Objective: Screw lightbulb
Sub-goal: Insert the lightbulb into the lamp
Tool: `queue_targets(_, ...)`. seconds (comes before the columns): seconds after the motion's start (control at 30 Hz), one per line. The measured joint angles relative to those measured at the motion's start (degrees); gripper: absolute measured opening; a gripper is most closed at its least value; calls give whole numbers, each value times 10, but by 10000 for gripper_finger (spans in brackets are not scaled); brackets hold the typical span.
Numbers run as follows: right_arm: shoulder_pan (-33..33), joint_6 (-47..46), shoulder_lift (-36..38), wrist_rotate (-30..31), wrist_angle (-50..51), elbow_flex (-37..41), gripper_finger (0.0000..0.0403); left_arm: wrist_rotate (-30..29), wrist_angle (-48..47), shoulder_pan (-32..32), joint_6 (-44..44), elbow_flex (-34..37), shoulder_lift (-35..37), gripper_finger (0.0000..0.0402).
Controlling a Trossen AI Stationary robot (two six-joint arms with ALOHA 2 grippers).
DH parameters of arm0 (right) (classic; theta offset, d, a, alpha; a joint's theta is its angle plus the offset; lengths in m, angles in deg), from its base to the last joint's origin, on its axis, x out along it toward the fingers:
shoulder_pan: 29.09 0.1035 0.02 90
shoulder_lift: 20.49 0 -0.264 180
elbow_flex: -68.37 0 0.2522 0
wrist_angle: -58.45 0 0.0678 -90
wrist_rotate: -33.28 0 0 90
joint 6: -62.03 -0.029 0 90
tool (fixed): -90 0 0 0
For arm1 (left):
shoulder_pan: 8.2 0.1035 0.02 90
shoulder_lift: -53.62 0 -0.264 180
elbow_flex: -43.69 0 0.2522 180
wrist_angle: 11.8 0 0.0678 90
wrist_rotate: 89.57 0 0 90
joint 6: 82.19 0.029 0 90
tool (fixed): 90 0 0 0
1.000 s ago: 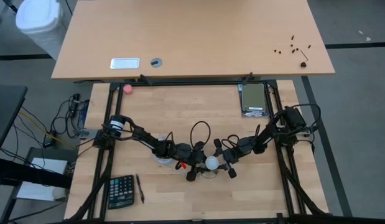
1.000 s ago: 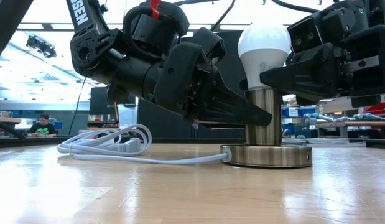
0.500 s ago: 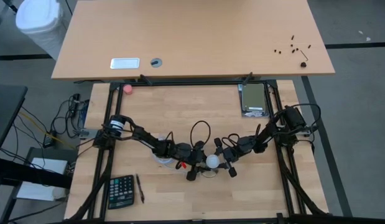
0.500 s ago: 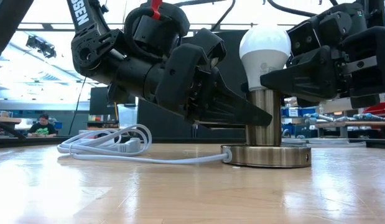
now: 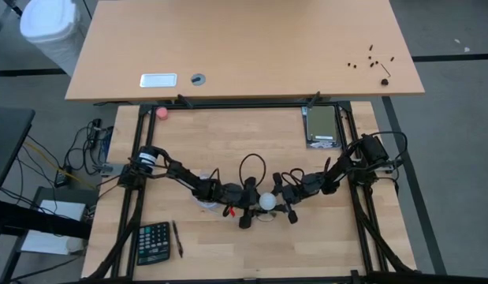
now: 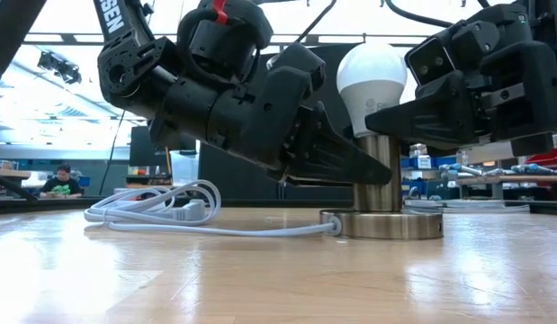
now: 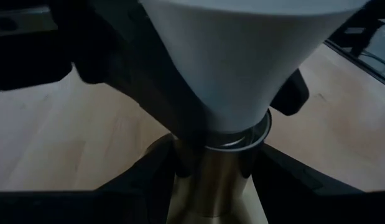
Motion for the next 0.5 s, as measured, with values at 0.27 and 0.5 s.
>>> queue_targets(0.27, 24, -2, 0, 85, 3, 0, 162, -52, -3, 0, -26, 0, 0, 198)
queue_targets(0.5, 57, -5, 0, 189, 8, 0, 162, -84, -3, 0, -40, 0, 0, 198)
